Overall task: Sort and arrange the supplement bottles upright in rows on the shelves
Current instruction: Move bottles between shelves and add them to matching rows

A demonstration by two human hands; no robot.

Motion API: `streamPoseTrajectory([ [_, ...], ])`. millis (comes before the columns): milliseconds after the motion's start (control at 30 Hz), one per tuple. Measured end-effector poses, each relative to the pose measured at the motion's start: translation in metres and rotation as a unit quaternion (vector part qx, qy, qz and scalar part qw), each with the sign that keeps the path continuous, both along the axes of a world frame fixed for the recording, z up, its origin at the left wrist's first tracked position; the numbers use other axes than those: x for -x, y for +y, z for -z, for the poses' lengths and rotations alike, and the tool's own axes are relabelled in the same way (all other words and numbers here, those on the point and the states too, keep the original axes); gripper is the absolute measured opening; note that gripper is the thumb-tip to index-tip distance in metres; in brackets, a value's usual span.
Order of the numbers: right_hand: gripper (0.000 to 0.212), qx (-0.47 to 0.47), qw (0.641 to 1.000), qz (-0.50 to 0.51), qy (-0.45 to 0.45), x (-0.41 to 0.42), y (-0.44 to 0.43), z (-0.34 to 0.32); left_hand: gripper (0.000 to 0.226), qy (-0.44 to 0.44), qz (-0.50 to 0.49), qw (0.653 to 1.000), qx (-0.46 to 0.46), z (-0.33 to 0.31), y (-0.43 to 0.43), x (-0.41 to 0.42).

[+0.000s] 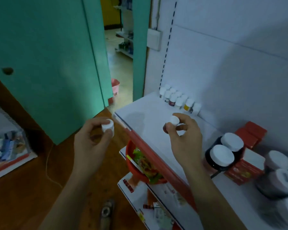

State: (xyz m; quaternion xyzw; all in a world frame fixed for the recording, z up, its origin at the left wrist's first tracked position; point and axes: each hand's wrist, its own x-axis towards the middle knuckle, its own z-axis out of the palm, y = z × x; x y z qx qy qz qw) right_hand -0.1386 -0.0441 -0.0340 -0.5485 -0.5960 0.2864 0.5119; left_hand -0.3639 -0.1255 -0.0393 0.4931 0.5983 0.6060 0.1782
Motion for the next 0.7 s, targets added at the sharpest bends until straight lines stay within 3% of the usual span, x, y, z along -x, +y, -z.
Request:
streamPoseTrajectory([
  [133,0.023,0.004,0.993,0.117,-0.011,0.003,0.042,0.019,0.022,0.050,0.124,0.991,0.027,0.008,0.101,0.002],
  [300,0.024,0.033,0.964,0.258,-0.049,-0.004,0.095,0.037,0.018,0.095,0.289,0.952,0.029,0.025,0.198,0.009],
  [600,0.015,0.039,0.939,0.334,-0.077,0.011,0.156,0.056,0.021,0.054,0.441,0.893,0.070,0.036,0.272,0.007],
  [700,0.034,0.039,0.937,0.336,-0.086,0.017,0.151,0.051,0.023,0.033,0.444,0.891,0.092,0.037,0.286,0.004],
])
